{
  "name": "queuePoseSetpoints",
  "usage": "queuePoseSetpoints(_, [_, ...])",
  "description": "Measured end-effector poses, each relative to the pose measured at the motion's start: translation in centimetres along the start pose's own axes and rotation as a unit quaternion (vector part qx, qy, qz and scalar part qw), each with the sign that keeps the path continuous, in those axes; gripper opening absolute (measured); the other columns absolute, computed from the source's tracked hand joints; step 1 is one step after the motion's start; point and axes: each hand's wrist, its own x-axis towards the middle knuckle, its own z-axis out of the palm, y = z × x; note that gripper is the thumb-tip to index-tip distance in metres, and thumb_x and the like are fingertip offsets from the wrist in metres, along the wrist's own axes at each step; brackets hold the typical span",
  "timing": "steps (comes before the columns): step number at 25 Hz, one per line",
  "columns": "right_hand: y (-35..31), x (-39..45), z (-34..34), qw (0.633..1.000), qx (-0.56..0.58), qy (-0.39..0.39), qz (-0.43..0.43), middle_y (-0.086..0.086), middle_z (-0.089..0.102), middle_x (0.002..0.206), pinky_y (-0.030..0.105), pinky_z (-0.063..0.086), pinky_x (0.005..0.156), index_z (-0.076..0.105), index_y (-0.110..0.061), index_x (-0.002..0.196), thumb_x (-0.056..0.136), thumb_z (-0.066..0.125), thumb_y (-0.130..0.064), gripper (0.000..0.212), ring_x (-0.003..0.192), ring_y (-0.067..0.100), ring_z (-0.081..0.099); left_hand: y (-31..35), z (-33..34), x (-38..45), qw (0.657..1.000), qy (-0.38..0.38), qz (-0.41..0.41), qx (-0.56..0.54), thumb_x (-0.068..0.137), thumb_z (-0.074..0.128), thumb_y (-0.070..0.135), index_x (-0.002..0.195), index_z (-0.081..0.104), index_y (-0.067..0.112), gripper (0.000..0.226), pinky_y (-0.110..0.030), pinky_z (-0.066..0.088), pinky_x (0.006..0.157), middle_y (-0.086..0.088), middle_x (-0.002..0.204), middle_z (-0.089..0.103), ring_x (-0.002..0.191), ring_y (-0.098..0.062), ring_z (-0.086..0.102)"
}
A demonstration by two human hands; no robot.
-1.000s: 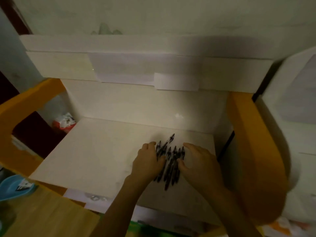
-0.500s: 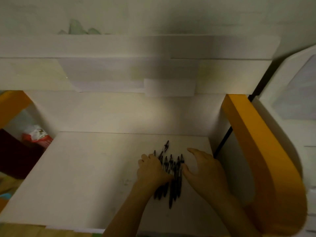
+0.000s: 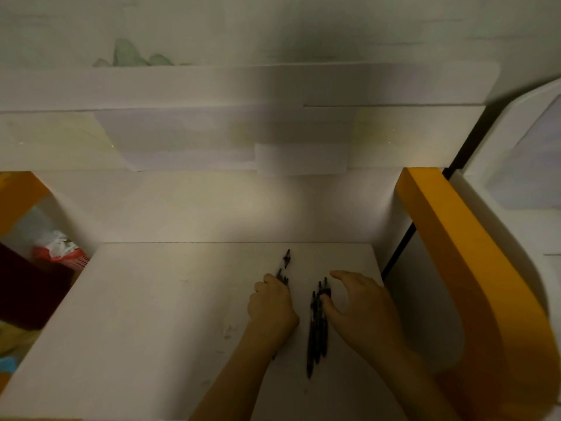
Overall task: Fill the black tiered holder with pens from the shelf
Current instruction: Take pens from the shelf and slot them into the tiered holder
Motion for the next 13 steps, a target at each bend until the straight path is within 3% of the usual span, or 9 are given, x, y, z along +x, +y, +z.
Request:
queuePoseSetpoints(3, [0.0,-0.1,0.1,1.000,0.004,-0.004,0.003,-0.008,0.059,0.130,0.034,0.044,0.100,0.056,-0.027,0.131,0.086,0.062,-0.046,0.049,0.118,0.014,0.053,-0.3,-0.1,0.7,0.999,0.012,0.018,0.031,0.084,0.064,0.019,0.120,0.041,0.006,0.045,-0.030,0.050,0.089,-0.012,0.120,0.051,0.107,-0.024,0.055])
queuePoseSetpoints(8, [-0.2,-0.1,0.0,1.000,0.004,-0.002,0.005,-0.007,0.063,0.124,0.033,0.046,0.096,0.061,-0.025,0.124,0.086,0.064,-0.044,0.043,0.112,0.015,0.056,-0.9,-0.7,1.2,1.000,0.003,-0.003,0.009,0.088,0.058,0.020,0.111,0.047,0.010,0.028,-0.027,0.044,0.068,-0.006,0.108,0.060,0.094,-0.020,0.061])
queuePoseSetpoints(13, [-0.6,0.3,-0.4,1.000,0.009,0.016,0.008,-0.007,0.063,0.123,0.032,0.046,0.095,0.062,-0.026,0.123,0.085,0.066,-0.042,0.042,0.111,0.015,0.056,-2.0,-1.3,1.0,0.999,0.038,0.027,0.020,0.092,0.051,0.022,0.106,0.043,0.013,0.018,-0.027,0.039,0.062,-0.003,0.103,0.062,0.080,-0.017,0.058])
